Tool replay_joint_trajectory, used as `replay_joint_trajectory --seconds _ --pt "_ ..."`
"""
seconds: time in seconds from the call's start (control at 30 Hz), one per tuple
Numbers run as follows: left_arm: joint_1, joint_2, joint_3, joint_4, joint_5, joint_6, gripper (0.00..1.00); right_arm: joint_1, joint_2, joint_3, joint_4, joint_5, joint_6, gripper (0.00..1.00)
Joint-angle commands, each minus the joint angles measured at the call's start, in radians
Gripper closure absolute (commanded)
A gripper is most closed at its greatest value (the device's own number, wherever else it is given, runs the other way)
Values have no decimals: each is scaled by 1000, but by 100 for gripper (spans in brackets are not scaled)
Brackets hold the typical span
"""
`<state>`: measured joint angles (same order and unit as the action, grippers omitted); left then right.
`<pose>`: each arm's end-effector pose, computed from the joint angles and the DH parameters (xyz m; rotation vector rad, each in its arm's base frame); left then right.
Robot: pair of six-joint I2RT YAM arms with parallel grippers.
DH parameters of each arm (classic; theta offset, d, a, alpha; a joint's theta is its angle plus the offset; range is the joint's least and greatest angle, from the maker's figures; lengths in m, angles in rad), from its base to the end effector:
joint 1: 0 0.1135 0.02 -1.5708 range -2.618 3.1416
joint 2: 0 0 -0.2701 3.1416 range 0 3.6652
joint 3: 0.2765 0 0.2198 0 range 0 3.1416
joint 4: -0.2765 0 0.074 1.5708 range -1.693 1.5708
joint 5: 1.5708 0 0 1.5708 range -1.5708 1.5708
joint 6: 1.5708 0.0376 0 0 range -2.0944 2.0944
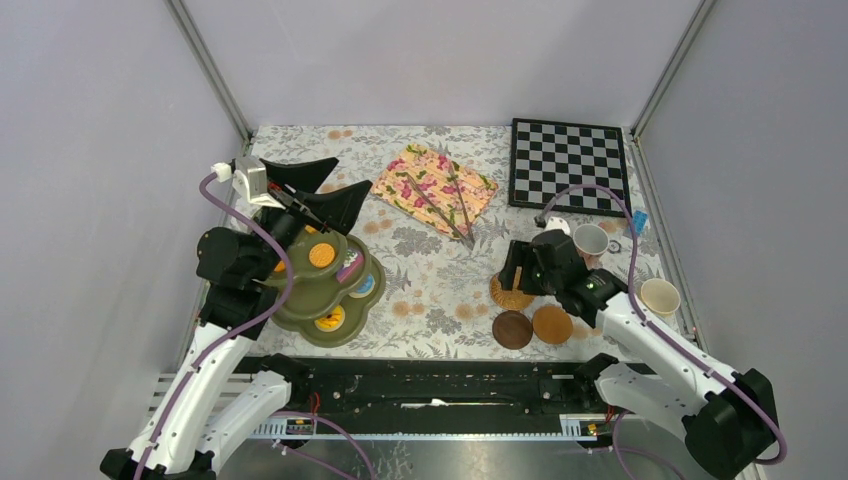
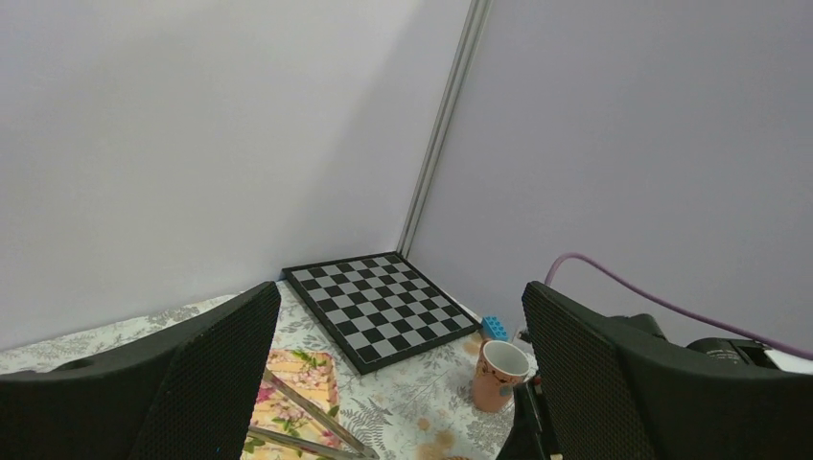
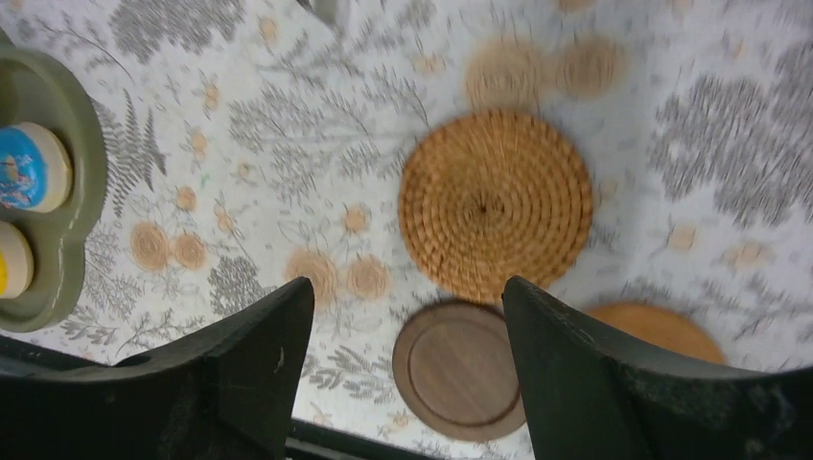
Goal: Serve the afternoon tea
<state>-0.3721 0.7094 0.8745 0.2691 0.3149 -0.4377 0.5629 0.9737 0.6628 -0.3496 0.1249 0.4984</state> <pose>0.1014 -0.0521 0.4295 0.2523 1.1785 -0.8922 0.1511 0.0898 0.2610 -0.0037 2.2617 0.4380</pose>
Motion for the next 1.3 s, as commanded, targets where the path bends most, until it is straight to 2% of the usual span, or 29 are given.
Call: replay_joint_trajectory --seconds 0.0,0.1,0.23,0.37,0.7,0.9,1.1,1.27 --pt "2 2 -5 69 26 -17 1 2 -6 -48 -138 -76 204 23" --pt "-4 2 -2 67 30 -19 1 6 3 -52 -204 -73 222 32" --pt "-5 2 -1 69 36 -21 1 25 -2 -62 -214 -106 237 39" --pt "-4 4 -2 65 28 -18 1 97 28 -106 -161 -122 292 40" --pt "-6 9 -2 64 29 -19 1 231 196 -168 65 -82 342 46" --pt "-8 8 -1 63 30 -17 1 255 272 -190 236 -109 357 55" --pt "-8 14 1 57 27 -12 1 285 357 -159 445 -117 351 57" --pt "-8 22 2 55 27 -10 1 293 527 -37 546 -154 305 58"
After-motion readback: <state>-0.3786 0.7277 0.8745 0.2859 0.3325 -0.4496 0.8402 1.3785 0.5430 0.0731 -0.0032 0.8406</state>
